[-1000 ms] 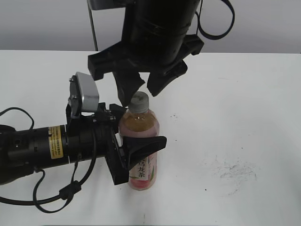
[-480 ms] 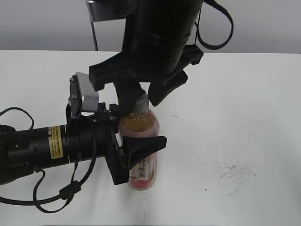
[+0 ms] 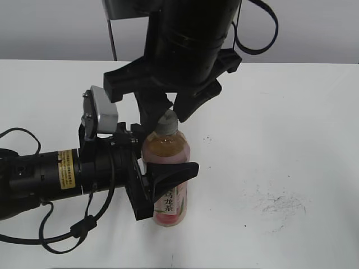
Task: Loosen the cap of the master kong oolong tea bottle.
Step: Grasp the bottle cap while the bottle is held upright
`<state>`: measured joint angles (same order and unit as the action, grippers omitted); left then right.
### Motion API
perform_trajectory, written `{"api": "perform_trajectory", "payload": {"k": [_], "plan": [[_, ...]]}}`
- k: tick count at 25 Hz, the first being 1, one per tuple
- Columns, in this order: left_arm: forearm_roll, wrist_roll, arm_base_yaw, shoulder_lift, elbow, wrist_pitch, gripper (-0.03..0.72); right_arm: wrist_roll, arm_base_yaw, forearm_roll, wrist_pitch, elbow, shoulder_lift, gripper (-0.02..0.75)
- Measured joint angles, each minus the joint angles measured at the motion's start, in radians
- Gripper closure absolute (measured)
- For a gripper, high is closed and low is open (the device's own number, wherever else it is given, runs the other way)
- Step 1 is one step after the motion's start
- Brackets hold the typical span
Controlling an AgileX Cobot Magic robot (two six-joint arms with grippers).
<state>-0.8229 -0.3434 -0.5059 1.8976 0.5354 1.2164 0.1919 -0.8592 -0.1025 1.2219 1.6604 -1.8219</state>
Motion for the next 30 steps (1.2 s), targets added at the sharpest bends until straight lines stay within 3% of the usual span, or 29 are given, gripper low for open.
{"api": "perform_trajectory", "payload": {"k": [9,14,19,22,30], "plan": [[-0.002,0.0,0.0,0.0,0.0,0.0,0.244,0.0,0.0,0.0,0.0,0.0,0.0,0.342],[-0.002,0.0,0.0,0.0,0.0,0.0,0.244,-0.011,0.0,0.005,0.001,-0.002,0.0,0.465],[-0.002,0.0,0.0,0.0,0.0,0.0,0.244,-0.086,0.0,0.004,0.001,-0.003,0.0,0.465],[-0.002,0.0,0.0,0.0,0.0,0.0,0.244,-0.192,0.0,0.004,0.001,-0.003,0.0,0.465],[-0.004,0.001,0.0,0.0,0.0,0.0,0.244,-0.714,0.0,0.004,0.001,-0.003,0.0,0.465]]}}
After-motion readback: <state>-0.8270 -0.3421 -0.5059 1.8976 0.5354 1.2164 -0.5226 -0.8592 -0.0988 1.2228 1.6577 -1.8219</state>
